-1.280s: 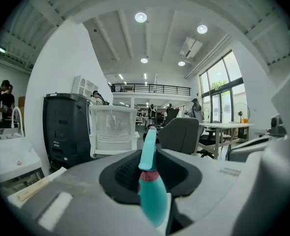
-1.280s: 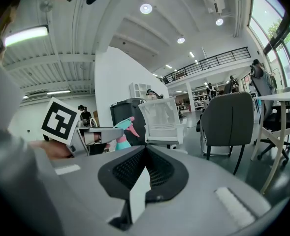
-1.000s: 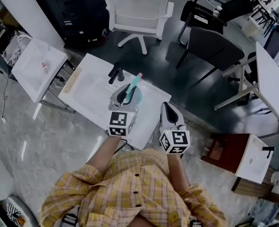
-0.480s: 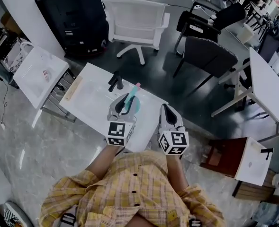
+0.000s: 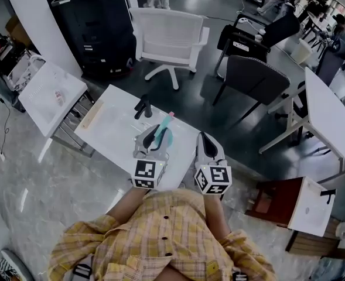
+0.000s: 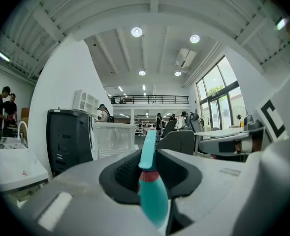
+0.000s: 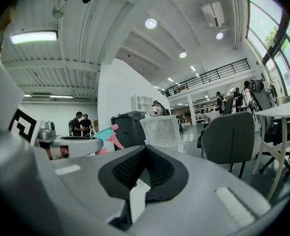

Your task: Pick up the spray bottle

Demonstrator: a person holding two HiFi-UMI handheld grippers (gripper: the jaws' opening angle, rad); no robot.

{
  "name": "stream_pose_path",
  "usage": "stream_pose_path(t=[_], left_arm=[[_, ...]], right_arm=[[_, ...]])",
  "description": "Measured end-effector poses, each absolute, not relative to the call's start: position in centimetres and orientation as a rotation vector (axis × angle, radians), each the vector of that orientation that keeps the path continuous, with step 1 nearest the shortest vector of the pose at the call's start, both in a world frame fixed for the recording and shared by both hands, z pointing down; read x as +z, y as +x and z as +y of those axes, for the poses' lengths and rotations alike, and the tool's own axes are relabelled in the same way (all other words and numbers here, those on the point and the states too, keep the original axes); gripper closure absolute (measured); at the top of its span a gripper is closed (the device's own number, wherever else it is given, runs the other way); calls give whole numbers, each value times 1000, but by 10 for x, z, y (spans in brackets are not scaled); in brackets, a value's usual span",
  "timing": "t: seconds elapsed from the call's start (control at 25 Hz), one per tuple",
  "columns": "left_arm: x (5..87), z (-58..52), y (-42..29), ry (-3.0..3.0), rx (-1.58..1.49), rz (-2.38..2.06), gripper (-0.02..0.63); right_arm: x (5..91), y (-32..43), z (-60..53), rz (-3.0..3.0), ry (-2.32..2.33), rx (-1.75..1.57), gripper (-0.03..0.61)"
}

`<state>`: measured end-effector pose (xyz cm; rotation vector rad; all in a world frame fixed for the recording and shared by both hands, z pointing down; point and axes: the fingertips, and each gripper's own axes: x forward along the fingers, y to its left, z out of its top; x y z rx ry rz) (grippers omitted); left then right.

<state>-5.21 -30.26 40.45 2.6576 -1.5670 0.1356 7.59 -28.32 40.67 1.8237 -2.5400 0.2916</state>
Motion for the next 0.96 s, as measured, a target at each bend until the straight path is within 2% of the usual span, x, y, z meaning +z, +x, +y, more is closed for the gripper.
stream_pose_path(t=[0.96], left_arm=[[420, -310, -47, 2630, 152, -1594, 517]], right_arm=[[415, 86, -296, -2557, 1792, 302, 581]])
